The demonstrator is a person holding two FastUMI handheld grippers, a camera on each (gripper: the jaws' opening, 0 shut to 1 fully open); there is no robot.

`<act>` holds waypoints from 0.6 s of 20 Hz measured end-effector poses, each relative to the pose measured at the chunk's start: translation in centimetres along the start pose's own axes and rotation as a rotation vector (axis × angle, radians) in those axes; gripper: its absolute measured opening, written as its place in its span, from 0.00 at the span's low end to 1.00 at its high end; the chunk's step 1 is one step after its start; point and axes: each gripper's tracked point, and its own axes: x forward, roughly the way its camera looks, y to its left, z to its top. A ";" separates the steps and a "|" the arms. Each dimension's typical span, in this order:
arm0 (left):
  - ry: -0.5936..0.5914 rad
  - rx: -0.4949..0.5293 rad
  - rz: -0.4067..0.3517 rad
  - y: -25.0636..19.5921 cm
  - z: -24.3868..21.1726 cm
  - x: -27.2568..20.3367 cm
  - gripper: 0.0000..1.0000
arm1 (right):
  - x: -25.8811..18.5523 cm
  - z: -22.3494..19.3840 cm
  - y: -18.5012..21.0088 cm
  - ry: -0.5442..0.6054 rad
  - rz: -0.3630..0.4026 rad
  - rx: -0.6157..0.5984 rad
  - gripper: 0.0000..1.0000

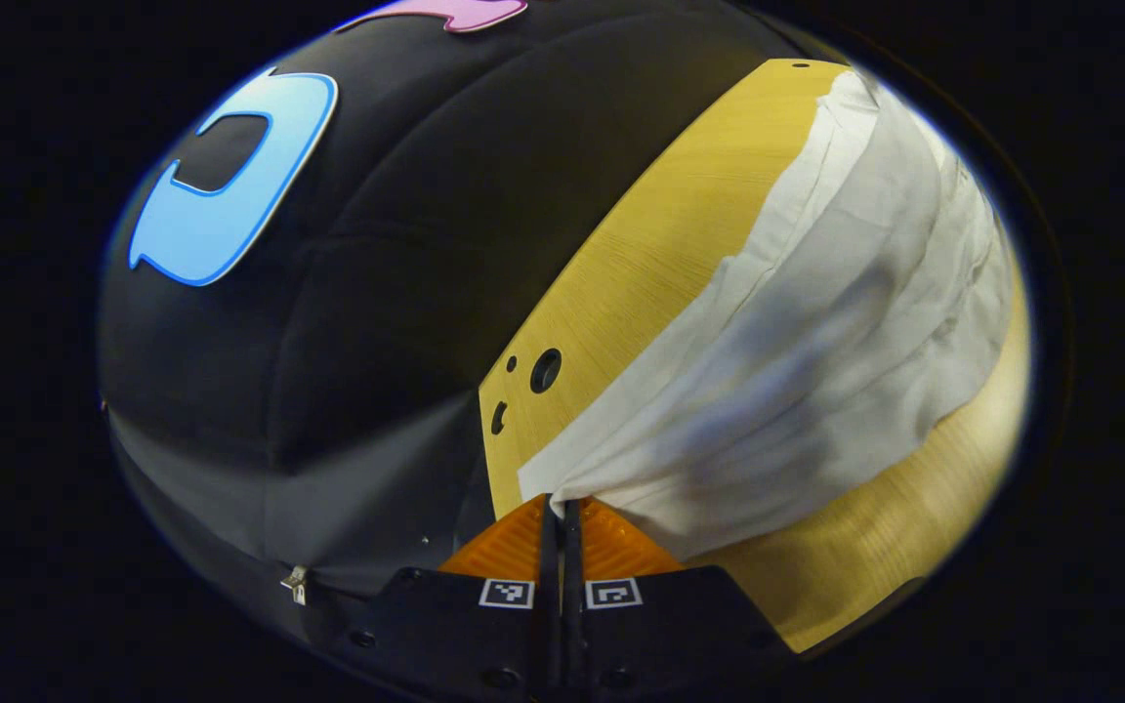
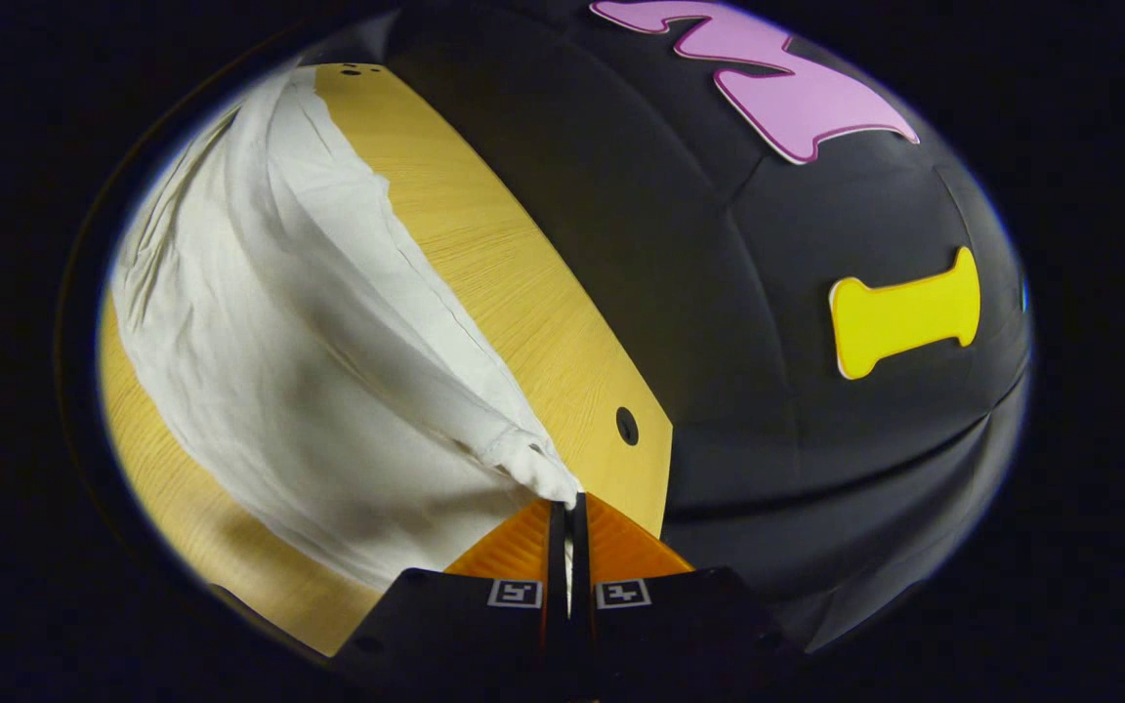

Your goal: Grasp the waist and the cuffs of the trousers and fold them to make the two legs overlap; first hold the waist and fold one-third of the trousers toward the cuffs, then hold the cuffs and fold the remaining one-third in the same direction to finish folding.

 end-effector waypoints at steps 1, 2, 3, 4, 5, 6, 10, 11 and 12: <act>0.008 0.001 -0.016 -0.3 0.0 0.6 0.05 | 0.6 0.0 0.3 0.009 0.004 0.005 0.05; 0.019 0.007 -0.039 -0.8 0.0 1.2 0.05 | 1.4 -0.2 0.7 0.018 0.006 -0.002 0.05; 0.029 0.020 -0.067 -1.3 -0.3 1.6 0.05 | 2.0 -0.4 1.3 0.035 0.014 -0.017 0.05; 0.046 0.032 -0.101 -2.1 -0.6 2.2 0.05 | 2.5 -0.9 1.7 0.046 0.023 -0.027 0.05; 0.058 0.040 -0.114 -2.3 -0.9 2.5 0.07 | 2.5 -1.2 2.1 0.065 0.035 -0.031 0.08; 0.057 0.049 -0.104 -2.1 -0.9 2.7 0.07 | 2.7 -1.3 2.3 0.068 0.032 -0.034 0.13; 0.037 0.051 -0.050 -0.6 -0.9 2.8 0.36 | 2.6 -1.0 0.3 0.059 -0.051 -0.022 0.64; 0.031 0.047 -0.045 -0.3 -0.9 2.8 0.51 | 2.2 -1.0 -0.4 0.056 -0.068 -0.013 0.75; 0.031 0.048 -0.039 -0.1 -0.9 2.7 0.60 | 2.2 -0.8 -0.4 0.049 -0.059 0.020 0.89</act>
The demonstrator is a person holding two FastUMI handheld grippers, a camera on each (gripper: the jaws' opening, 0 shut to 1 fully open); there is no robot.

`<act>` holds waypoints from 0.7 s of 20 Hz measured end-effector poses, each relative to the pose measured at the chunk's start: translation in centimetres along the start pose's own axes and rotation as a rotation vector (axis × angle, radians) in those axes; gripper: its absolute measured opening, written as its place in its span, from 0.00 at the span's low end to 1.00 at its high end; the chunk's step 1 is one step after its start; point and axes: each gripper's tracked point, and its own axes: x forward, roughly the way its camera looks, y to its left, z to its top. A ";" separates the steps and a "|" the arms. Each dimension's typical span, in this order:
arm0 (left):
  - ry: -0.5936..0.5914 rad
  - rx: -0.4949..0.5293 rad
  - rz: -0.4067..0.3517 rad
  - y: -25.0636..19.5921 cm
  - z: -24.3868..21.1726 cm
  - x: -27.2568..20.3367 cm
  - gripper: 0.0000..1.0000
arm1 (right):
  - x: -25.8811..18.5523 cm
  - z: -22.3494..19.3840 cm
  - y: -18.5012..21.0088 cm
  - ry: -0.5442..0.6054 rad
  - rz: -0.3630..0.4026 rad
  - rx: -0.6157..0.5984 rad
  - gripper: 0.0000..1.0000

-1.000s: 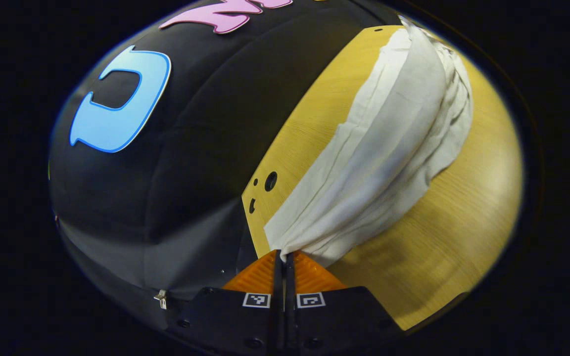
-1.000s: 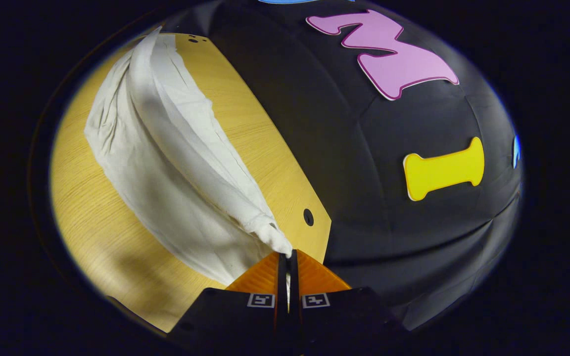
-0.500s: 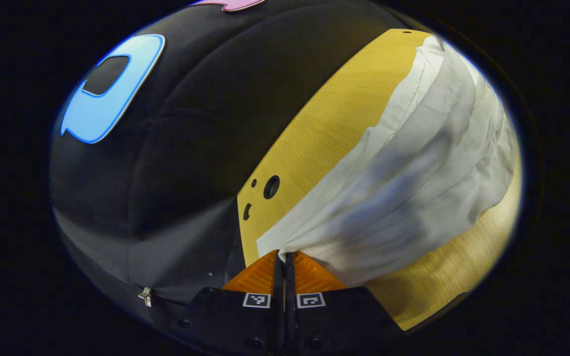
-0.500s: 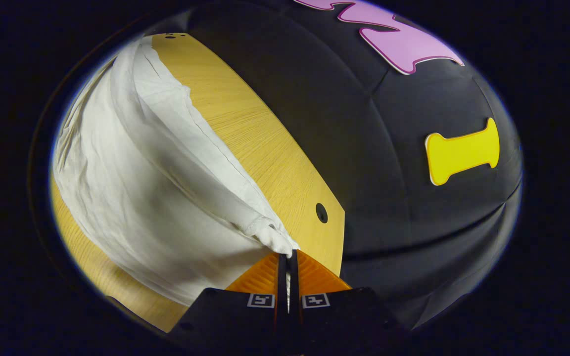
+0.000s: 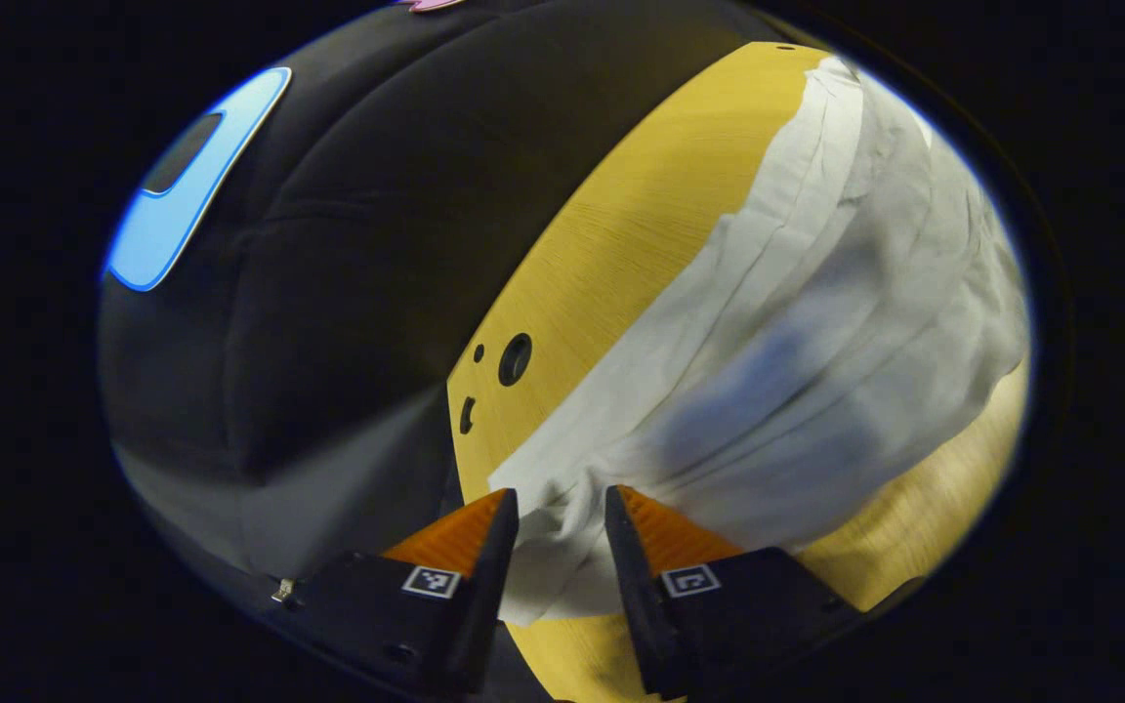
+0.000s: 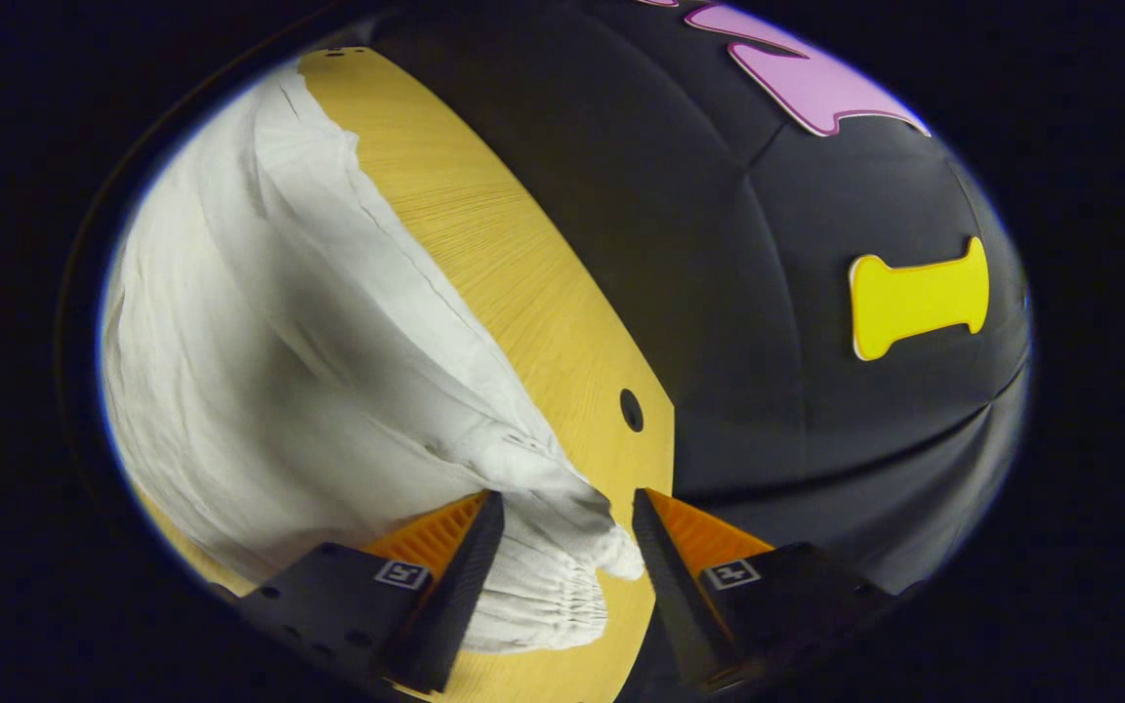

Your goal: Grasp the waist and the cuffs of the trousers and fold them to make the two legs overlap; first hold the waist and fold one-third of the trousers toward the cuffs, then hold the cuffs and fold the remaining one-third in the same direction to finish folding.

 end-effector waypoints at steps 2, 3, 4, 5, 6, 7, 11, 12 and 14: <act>-0.006 -0.010 0.017 0.9 -0.2 -0.5 0.76 | -1.3 0.9 1.0 -0.020 0.052 0.092 0.98; -0.016 -0.032 0.011 0.8 -0.1 -0.6 0.88 | -2.1 1.6 1.5 -0.039 0.079 0.132 0.98; -0.021 -0.050 0.007 0.9 -0.2 -0.8 0.90 | -3.1 2.5 2.4 -0.065 0.111 0.157 0.98; -0.018 -0.063 -0.003 0.9 -0.6 -1.0 0.94 | -4.3 3.9 3.7 -0.113 0.147 0.157 0.98; -0.017 -0.070 -0.010 0.7 -0.8 -1.2 0.96 | -5.0 4.9 4.9 -0.146 0.175 0.144 0.98; -0.022 -0.075 -0.021 0.5 -0.7 -1.1 0.97 | -5.6 5.6 6.0 -0.166 0.198 0.128 0.98; -0.022 -0.081 -0.047 0.5 -1.1 -1.1 0.96 | -6.1 5.5 8.7 -0.152 0.245 0.088 0.98; -0.018 -0.090 -0.054 0.4 -1.2 -1.0 0.96 | -6.3 5.1 8.8 -0.139 0.248 0.088 0.95; -0.011 -0.115 -0.064 0.3 -1.6 -1.2 0.97 | -6.5 4.8 9.0 -0.132 0.271 0.107 0.95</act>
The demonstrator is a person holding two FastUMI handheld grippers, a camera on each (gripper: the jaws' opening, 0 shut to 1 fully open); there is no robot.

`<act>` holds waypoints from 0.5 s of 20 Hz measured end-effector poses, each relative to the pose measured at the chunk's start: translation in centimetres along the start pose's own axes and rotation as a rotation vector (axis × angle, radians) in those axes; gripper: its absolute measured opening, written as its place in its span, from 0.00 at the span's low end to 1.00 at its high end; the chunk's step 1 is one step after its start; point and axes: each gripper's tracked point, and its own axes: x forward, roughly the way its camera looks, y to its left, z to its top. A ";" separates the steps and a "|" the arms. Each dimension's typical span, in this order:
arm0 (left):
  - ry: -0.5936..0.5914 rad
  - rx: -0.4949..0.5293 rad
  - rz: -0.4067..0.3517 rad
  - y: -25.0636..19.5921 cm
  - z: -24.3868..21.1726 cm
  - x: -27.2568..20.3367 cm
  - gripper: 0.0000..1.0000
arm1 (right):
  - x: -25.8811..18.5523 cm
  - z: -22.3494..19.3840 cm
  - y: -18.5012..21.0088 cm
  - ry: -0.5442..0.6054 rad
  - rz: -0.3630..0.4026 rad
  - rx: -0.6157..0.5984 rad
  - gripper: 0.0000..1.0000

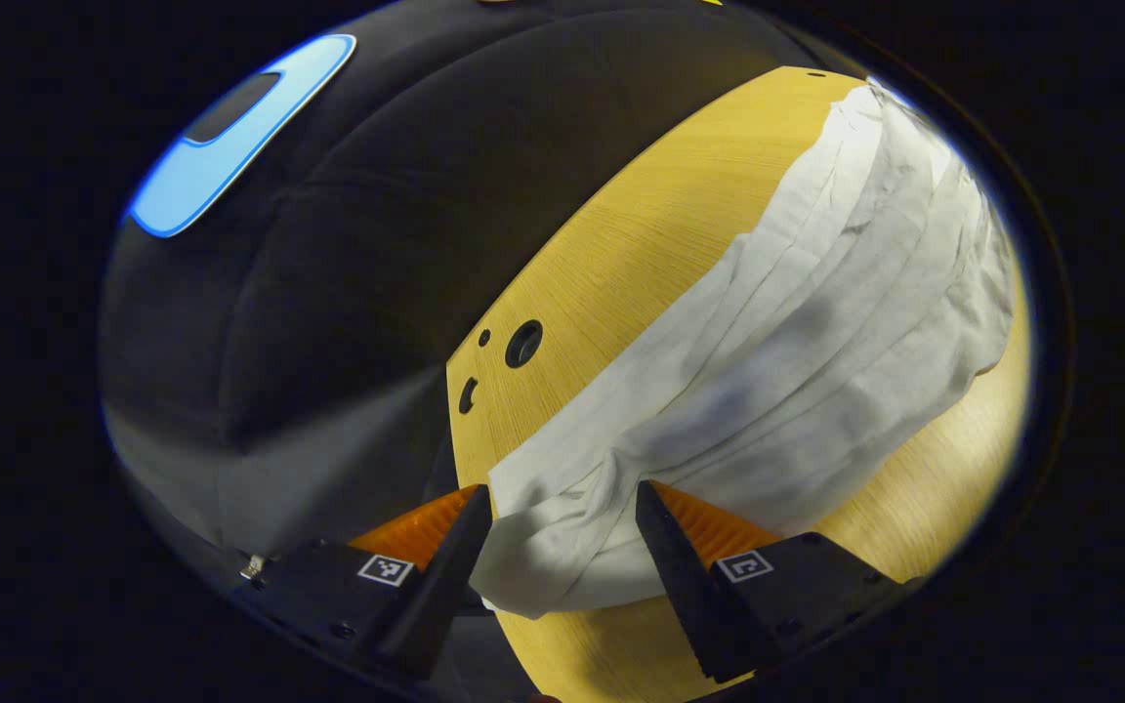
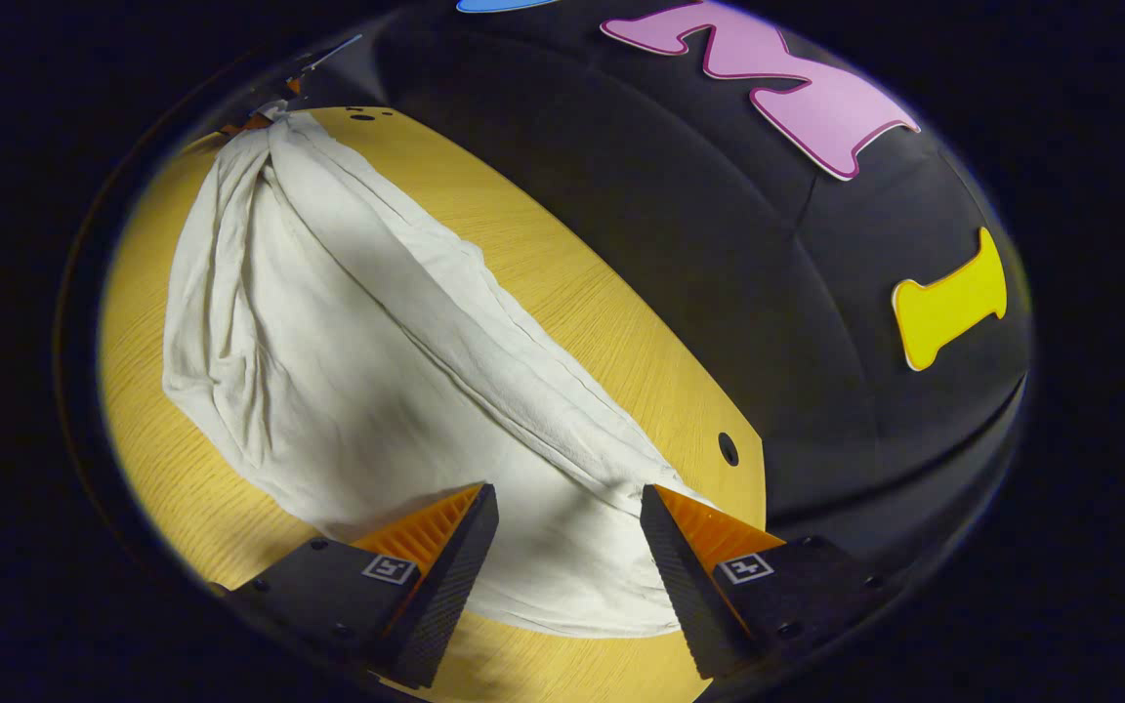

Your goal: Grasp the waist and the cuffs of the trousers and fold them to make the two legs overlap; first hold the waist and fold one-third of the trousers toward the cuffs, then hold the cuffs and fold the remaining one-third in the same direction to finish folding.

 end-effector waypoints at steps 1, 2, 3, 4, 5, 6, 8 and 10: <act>0.000 -0.006 -0.001 -0.1 -0.1 -0.1 0.97 | -0.1 -0.2 0.0 0.006 0.010 0.015 0.96; -0.005 -0.006 -0.002 -0.1 0.0 -0.1 0.97 | -0.2 -0.3 0.0 0.011 0.015 0.033 0.96; -0.010 0.001 -0.001 -0.1 0.2 0.0 0.97 | -0.4 -0.5 -0.2 0.013 0.015 0.041 0.95; -0.017 0.008 -0.002 0.0 0.2 0.0 0.97 | -0.5 -0.8 -0.4 0.015 0.012 0.041 0.96; -0.024 0.014 -0.004 0.0 0.3 0.0 0.97 | -0.9 -0.9 -0.5 0.015 0.009 0.038 0.96; -0.026 0.015 -0.007 0.0 0.3 0.0 0.97 | -0.8 -0.8 -0.4 0.018 0.008 0.034 0.96; -0.024 0.006 -0.015 -0.1 0.3 0.0 0.97 | -0.9 -0.8 -0.4 0.026 0.012 0.036 0.96; -0.020 -0.003 -0.026 -0.1 0.3 0.1 0.97 | -0.8 -0.9 -0.5 0.041 0.027 0.051 0.96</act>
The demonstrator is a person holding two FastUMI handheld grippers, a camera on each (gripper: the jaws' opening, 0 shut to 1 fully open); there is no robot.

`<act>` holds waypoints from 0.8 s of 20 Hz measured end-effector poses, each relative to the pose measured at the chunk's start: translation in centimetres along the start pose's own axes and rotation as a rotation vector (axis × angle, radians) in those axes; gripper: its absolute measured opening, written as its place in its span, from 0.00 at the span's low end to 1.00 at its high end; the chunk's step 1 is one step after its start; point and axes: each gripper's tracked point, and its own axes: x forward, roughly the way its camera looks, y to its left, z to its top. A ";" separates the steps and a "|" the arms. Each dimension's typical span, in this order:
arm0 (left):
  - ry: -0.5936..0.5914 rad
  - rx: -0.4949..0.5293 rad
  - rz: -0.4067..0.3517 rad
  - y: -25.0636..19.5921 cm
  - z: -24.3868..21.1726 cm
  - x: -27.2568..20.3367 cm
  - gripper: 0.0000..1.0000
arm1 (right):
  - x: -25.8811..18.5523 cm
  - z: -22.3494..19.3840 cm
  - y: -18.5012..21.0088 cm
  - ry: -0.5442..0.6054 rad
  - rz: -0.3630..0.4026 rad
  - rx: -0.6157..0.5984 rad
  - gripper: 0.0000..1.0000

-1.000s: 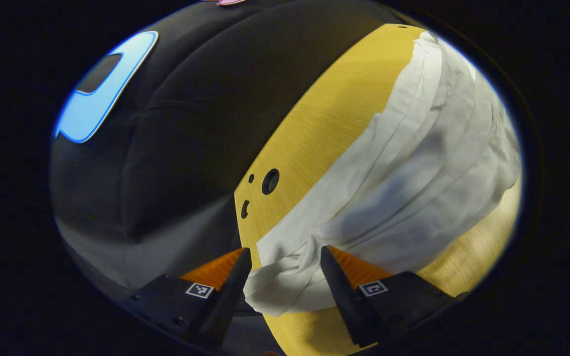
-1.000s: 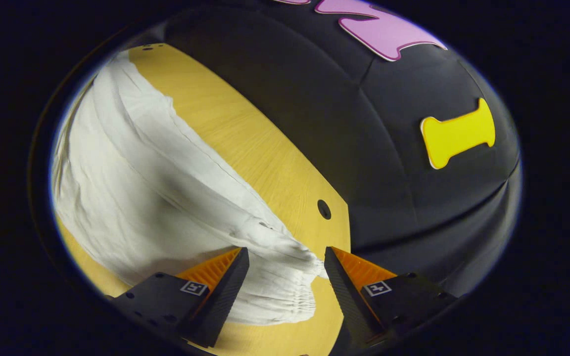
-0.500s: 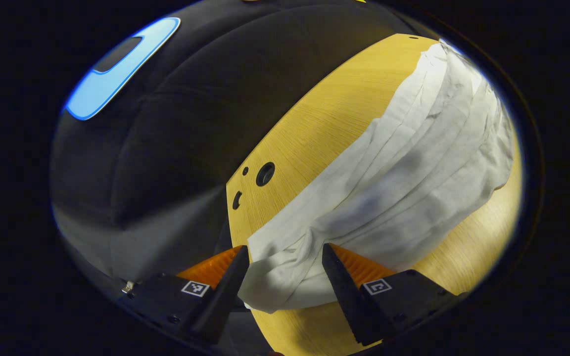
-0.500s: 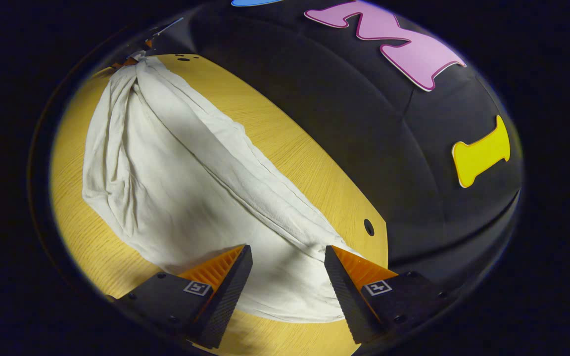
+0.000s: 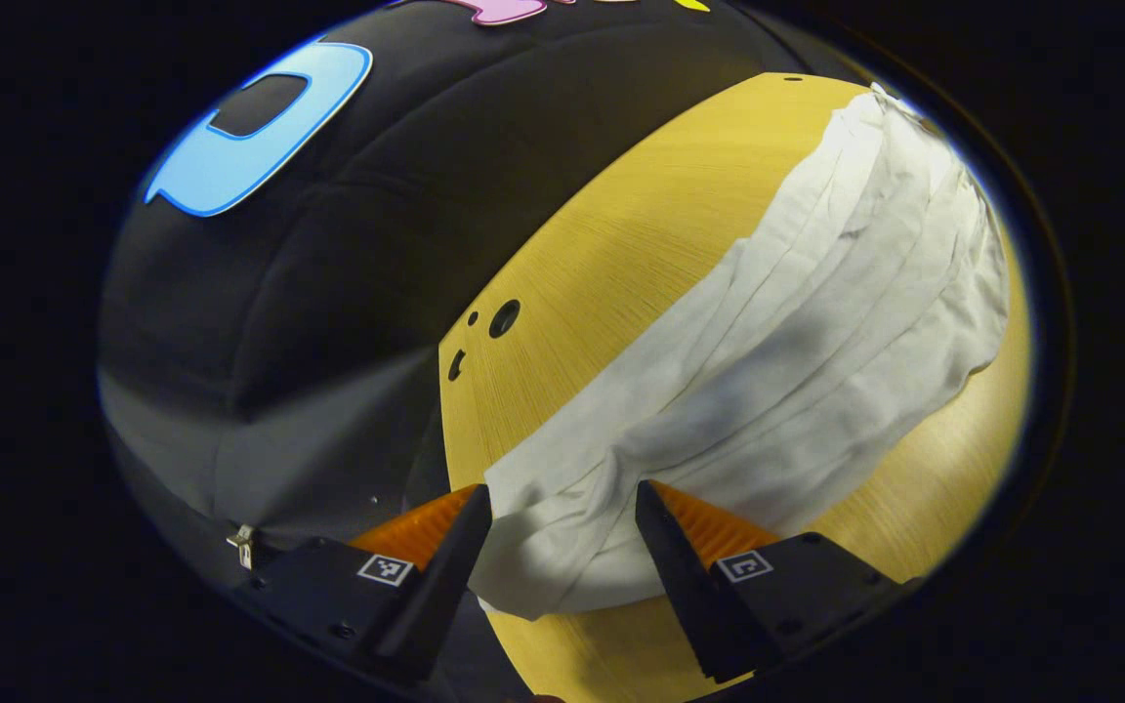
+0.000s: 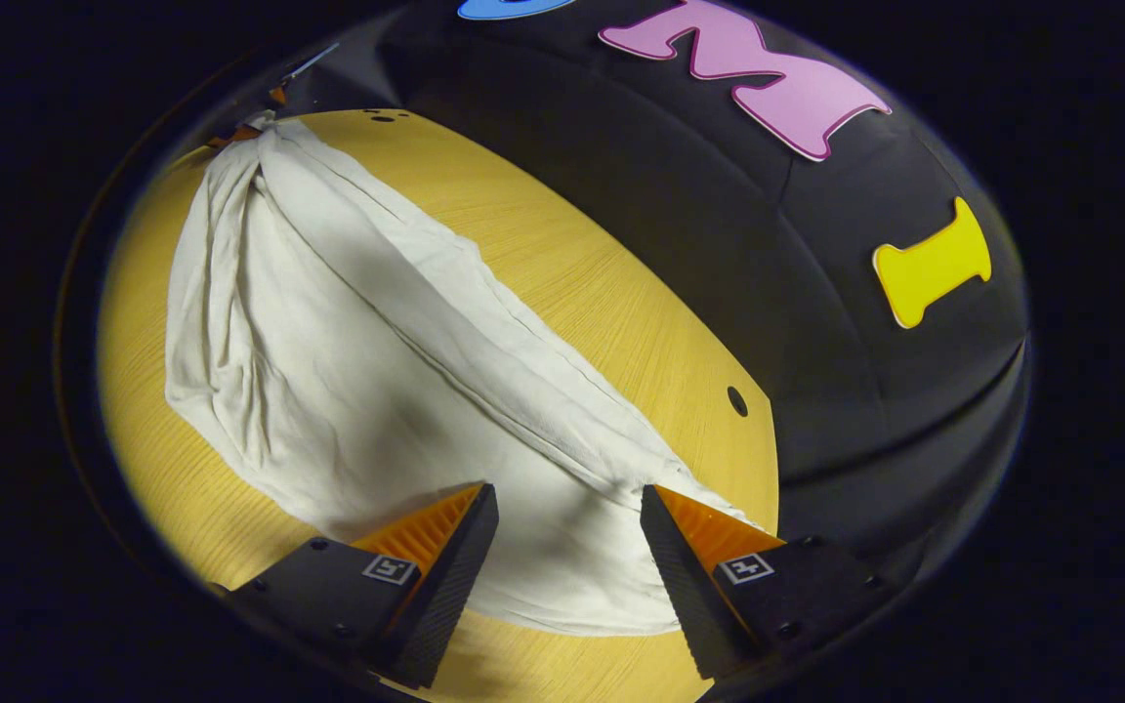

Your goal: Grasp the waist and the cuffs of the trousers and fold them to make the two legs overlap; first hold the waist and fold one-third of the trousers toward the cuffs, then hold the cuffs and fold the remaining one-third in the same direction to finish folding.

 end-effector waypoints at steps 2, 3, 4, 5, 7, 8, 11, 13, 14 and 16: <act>0.003 0.004 -0.008 0.2 -0.1 0.0 0.97 | 0.2 -0.2 0.0 0.019 0.020 0.031 0.96; 0.007 0.004 -0.014 0.2 0.0 0.1 0.97 | 0.2 -0.2 0.0 0.028 0.025 0.049 0.96; 0.013 -0.003 -0.025 0.3 -0.1 0.1 0.97 | 0.2 -0.3 0.0 0.042 0.033 0.076 0.96; 0.018 -0.005 -0.032 0.3 -0.2 0.1 0.97 | 0.4 -0.5 0.0 0.050 0.041 0.103 0.96; 0.034 -0.012 -0.044 0.3 -0.2 -0.1 0.97 | -0.1 -0.8 -0.3 0.056 0.046 0.202 0.96; 0.039 -0.030 -0.040 0.5 0.0 -0.3 0.97 | -1.6 -0.5 -0.5 0.040 0.036 0.308 0.98; 0.040 -0.099 -0.017 1.3 -0.6 0.0 0.97 | -3.7 -1.1 -2.9 0.042 -0.023 0.577 0.98; 0.034 -0.125 0.015 2.2 -0.7 -1.1 0.97 | -4.7 -2.7 -4.3 0.076 -0.058 0.803 0.98; 0.032 -0.139 0.029 2.6 -0.8 -1.8 0.97 | -4.9 -3.6 -4.7 0.092 -0.078 0.906 0.98; 0.034 -0.183 0.057 3.5 -1.1 -2.9 0.97 | -5.4 -5.6 -5.7 0.124 -0.132 1.106 0.98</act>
